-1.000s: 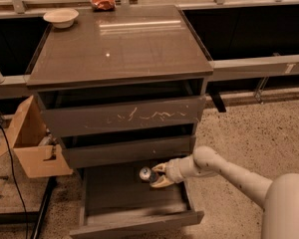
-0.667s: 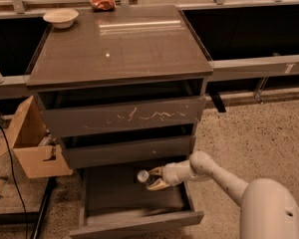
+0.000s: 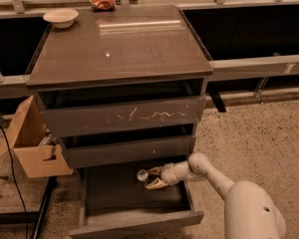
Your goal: Place redbull can into bottom drawer
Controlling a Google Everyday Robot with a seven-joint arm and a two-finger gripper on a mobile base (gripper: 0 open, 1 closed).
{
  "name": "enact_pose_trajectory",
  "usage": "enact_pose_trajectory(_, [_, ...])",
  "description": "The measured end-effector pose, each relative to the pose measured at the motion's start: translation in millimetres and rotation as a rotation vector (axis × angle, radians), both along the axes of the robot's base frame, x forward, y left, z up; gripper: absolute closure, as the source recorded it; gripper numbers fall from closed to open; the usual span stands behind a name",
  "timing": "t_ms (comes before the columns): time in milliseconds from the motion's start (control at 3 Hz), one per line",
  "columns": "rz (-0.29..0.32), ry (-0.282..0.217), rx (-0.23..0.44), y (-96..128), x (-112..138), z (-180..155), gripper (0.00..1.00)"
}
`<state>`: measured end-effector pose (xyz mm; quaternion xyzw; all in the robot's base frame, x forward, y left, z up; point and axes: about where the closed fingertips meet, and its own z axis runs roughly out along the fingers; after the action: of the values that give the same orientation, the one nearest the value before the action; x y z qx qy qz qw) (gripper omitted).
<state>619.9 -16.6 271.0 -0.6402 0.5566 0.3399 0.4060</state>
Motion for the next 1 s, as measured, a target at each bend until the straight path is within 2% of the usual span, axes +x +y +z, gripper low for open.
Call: enact_pose_trajectory(1000, [0.078,0.060,0.053,36.4,-17.9,-31.2,1.00])
